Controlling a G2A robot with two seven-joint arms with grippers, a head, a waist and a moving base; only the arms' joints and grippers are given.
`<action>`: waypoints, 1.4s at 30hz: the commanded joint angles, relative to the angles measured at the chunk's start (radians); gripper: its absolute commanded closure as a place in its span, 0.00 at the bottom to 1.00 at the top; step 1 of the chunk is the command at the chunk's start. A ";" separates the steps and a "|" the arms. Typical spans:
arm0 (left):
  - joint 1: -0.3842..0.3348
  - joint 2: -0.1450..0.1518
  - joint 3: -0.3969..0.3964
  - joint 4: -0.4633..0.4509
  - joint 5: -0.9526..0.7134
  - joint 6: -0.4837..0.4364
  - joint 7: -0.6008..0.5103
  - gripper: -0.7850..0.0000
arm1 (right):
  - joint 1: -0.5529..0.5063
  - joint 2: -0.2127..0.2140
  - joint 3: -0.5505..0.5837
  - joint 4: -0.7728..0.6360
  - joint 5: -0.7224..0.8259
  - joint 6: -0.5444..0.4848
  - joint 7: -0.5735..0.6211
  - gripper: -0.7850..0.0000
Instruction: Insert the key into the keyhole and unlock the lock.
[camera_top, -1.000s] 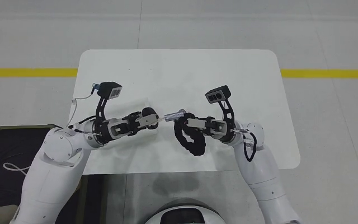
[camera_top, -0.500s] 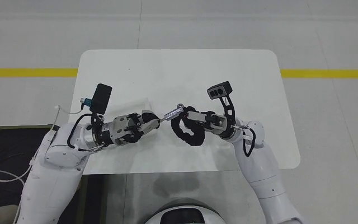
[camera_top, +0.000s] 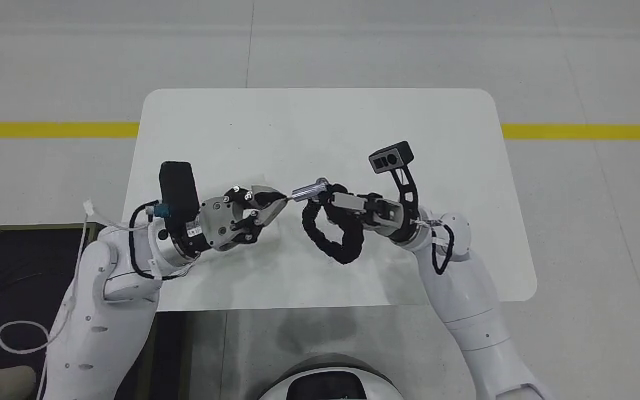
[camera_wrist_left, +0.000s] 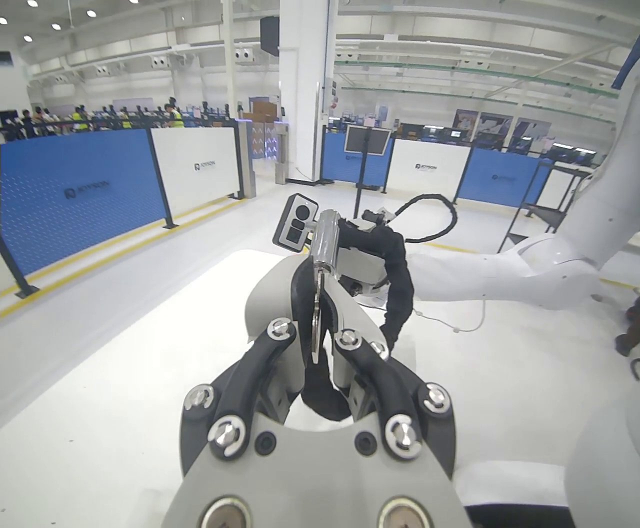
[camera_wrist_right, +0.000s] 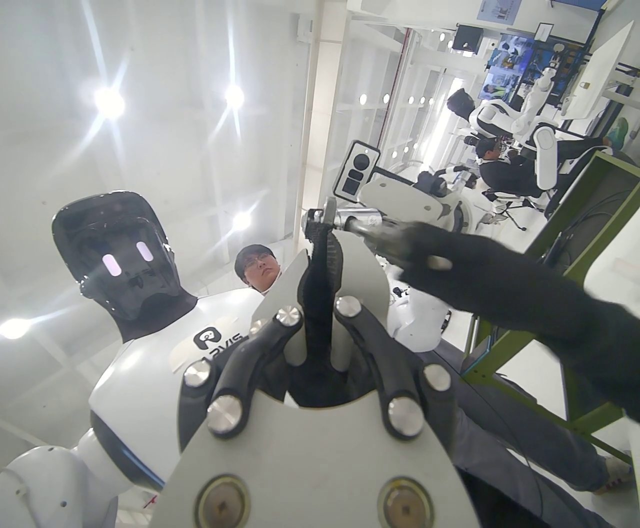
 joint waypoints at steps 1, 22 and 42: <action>0.003 -0.005 0.004 0.004 0.100 -0.002 0.082 1.00 | 0.001 0.002 0.002 0.002 0.002 -0.001 0.000 1.00; 0.087 -0.005 -0.016 0.130 -0.904 0.276 -0.117 0.00 | 0.044 0.051 0.138 0.075 -0.350 -0.069 -0.104 1.00; 0.117 0.012 -0.069 0.138 -1.175 0.329 -0.374 0.00 | 0.139 0.076 0.037 0.260 -0.912 -0.037 -0.345 0.00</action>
